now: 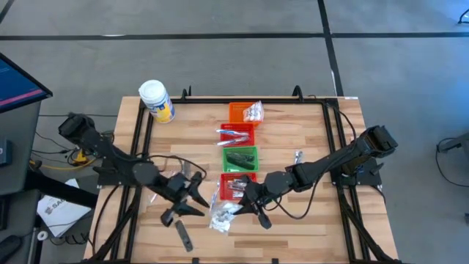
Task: Pick & Place Travel size toiletries
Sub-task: Put the transparent cotton pack into the orange basket
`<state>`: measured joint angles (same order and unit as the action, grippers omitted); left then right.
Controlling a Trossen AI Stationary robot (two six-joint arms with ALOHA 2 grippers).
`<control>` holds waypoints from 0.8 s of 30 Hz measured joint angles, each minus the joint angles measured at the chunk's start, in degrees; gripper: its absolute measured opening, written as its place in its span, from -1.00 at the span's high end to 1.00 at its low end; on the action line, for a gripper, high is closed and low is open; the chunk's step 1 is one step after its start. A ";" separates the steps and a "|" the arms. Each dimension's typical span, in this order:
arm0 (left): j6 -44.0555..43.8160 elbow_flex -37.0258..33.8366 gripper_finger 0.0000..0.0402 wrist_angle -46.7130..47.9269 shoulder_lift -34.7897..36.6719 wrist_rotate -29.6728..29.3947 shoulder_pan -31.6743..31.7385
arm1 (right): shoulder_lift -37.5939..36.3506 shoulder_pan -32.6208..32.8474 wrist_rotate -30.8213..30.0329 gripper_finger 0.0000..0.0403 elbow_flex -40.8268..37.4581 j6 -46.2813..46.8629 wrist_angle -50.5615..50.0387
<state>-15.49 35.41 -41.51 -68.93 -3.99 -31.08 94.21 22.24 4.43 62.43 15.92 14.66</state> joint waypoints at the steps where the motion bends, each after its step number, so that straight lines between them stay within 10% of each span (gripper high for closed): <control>1: 0.27 -0.70 0.34 0.31 1.37 -2.13 -0.93 | 0.00 0.14 -0.02 0.94 0.00 -0.02 0.14; 11: 3.20 -5.93 -0.12 0.93 7.96 -15.00 -4.83 | -0.04 3.55 -11.16 0.94 -0.02 -6.14 14.04; 24: 3.05 -6.42 -0.17 0.39 4.64 -18.21 -3.67 | -0.04 5.27 -22.80 0.94 -2.31 -12.82 26.27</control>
<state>-12.44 28.99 -41.12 -64.30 -22.20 -34.74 94.17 27.51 -18.38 60.12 3.10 40.93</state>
